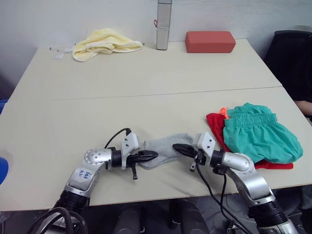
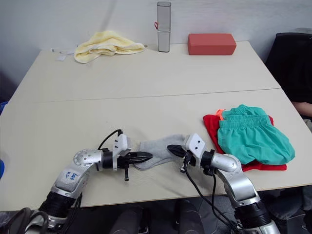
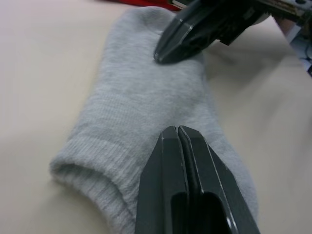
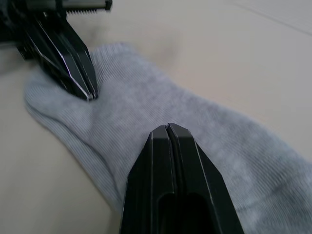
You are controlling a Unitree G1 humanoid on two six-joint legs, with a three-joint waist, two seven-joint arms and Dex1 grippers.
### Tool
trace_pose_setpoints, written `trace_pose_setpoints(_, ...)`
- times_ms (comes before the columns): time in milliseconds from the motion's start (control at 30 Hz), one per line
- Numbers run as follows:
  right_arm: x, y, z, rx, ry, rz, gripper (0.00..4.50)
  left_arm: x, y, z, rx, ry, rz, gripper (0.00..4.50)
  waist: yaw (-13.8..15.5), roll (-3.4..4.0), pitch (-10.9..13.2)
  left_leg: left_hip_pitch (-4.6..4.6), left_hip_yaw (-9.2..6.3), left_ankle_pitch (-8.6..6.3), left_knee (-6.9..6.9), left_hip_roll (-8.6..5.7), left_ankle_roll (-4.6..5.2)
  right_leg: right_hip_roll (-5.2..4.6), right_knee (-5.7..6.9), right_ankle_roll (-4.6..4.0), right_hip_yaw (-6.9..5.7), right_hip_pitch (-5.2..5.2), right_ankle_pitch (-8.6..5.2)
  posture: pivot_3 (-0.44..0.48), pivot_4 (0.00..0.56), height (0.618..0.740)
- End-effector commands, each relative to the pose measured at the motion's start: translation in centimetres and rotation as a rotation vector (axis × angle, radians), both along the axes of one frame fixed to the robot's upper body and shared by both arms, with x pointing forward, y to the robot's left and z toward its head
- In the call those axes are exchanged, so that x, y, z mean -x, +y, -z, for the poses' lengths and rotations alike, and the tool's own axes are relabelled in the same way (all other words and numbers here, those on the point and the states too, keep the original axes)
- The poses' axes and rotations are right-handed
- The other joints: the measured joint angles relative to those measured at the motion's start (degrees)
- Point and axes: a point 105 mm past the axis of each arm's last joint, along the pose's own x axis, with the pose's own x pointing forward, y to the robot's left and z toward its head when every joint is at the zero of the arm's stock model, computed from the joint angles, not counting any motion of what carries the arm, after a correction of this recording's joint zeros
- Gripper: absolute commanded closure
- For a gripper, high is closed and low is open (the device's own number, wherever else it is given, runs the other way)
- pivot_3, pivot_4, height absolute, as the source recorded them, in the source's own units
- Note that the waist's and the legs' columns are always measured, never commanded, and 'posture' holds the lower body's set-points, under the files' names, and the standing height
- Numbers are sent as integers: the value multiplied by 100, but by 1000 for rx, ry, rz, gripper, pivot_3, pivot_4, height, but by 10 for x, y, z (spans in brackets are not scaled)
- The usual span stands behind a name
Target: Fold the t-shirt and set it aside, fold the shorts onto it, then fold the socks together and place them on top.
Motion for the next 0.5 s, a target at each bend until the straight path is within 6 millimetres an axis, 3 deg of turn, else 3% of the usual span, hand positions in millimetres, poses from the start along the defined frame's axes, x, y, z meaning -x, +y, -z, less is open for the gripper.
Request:
trace_pose_setpoints(33, -2, -17, -7, 11, -30, 33, 4500, 1, 19, 10, -75, 21, -39, 4448, -6, 0, 0, 1, 0, -1, 3, 1, 1, -1, -4, 0, 0, 0, 0, 0, 150, 740)
trace_pose_setpoints(233, 4, -30, -16, -24, -2, 39, 4500, -1, 37, 9, -103, 11, -40, 4448, -12, 2, -1, 10, -1, -4, 3, 6, -3, 0, 0, -4, 3, 1, -2, 0, 150, 740)
trace_pose_setpoints(367, 7, -27, -36, -192, 53, 63, 4500, -2, 33, -13, 9, -51, 27, 4448, -15, 2, -1, 9, -2, -5, 2, 9, -5, 0, 1, -6, 2, 0, -3, 0, 150, 740)
trace_pose_setpoints(500, 10, -21, -50, -167, 1, 12, 4500, 0, 35, -38, 112, -95, 67, 4448, -9, 1, 0, 4, -3, -8, 6, 9, -4, -1, 0, -5, 2, -2, -3, 0, 150, 740)
